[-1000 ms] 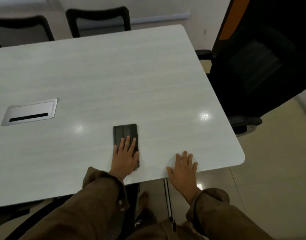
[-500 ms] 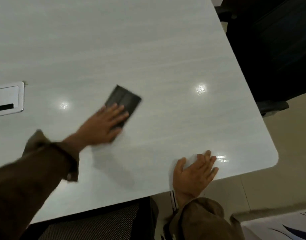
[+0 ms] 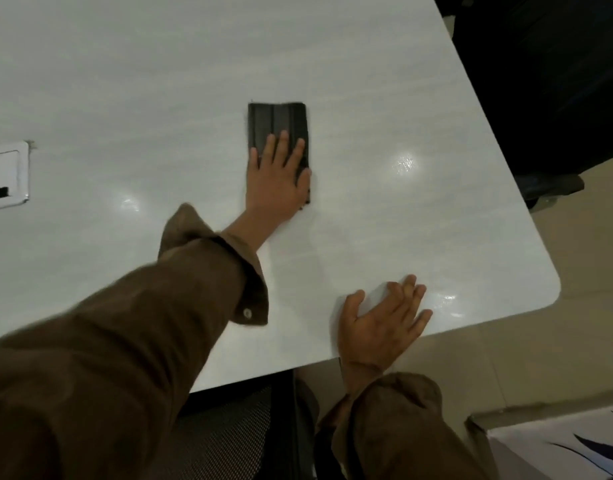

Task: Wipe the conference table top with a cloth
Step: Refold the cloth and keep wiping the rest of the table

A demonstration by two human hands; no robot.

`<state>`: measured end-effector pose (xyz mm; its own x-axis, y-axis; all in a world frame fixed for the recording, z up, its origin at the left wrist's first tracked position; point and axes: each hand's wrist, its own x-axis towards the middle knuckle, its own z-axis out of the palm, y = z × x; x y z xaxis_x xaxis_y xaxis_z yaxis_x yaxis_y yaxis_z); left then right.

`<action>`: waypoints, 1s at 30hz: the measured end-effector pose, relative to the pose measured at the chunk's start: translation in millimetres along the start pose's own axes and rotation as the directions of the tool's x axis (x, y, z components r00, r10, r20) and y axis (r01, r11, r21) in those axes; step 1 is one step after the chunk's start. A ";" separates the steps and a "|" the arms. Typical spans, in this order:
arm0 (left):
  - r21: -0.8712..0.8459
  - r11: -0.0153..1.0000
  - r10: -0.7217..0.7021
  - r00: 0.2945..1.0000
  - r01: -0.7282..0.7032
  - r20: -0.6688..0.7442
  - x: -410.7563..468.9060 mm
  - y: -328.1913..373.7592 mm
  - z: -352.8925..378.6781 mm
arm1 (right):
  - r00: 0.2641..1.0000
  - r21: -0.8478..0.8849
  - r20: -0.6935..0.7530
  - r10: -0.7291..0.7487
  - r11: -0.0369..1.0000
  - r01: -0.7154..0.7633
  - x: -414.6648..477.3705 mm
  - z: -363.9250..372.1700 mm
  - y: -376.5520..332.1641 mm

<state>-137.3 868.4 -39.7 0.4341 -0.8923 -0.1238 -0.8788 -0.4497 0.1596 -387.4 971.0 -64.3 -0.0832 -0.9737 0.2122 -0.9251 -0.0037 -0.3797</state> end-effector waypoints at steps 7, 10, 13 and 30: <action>-0.009 0.988 0.157 0.986 -0.157 0.054 -177.4 24.9 23.3 | 0.998 0.051 0.058 0.011 0.999 -0.014 1.6 -9.2 -1.4; 0.074 0.959 0.261 0.956 -0.272 0.135 -244.5 -2.0 23.2 | 0.995 0.066 0.098 0.007 0.998 -0.013 1.3 -14.8 -1.5; 0.107 0.943 0.298 0.943 -0.315 0.151 -269.7 -42.2 12.5 | 0.980 0.060 0.200 0.018 0.998 -0.030 4.2 -21.9 -6.9; 0.162 0.878 0.415 0.885 -0.451 0.212 -198.8 -170.0 -20.5 | 0.984 -0.072 0.145 0.105 0.993 -0.095 -28.3 -2.5 -52.9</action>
<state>-70.2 1121.4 -22.1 -0.0229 -0.9677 -0.2511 -0.9992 0.0139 0.0376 -337.0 999.3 -48.0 -0.1253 -0.9914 0.0383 -0.9373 0.1056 -0.3322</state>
